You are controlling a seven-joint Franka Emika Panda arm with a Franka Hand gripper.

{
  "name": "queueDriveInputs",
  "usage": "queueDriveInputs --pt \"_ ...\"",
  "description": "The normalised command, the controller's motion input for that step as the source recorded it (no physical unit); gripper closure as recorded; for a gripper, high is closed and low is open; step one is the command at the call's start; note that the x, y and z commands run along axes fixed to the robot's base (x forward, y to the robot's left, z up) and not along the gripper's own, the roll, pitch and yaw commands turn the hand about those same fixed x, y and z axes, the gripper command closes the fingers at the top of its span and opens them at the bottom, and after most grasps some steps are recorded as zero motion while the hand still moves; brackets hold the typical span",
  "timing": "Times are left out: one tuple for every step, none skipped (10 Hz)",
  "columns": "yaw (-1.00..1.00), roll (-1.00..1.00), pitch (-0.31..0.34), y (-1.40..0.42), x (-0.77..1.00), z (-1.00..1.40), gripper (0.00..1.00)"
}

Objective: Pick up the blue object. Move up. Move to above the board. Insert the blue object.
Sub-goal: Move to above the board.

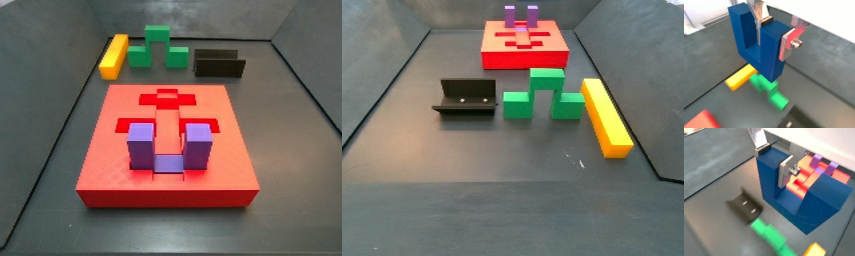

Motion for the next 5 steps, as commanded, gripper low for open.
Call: queueDriveInputs --pt "0.01 0.00 0.044 -1.40 -0.14 0.16 1.00" --pt "0.01 -0.01 0.028 -1.40 -0.14 0.16 1.00" --pt "0.00 0.00 0.017 -1.40 -0.14 0.16 1.00" --pt "0.01 -0.01 0.020 -1.40 -0.14 0.17 1.00" --pt "0.01 0.00 0.027 -1.40 -0.13 0.17 1.00"
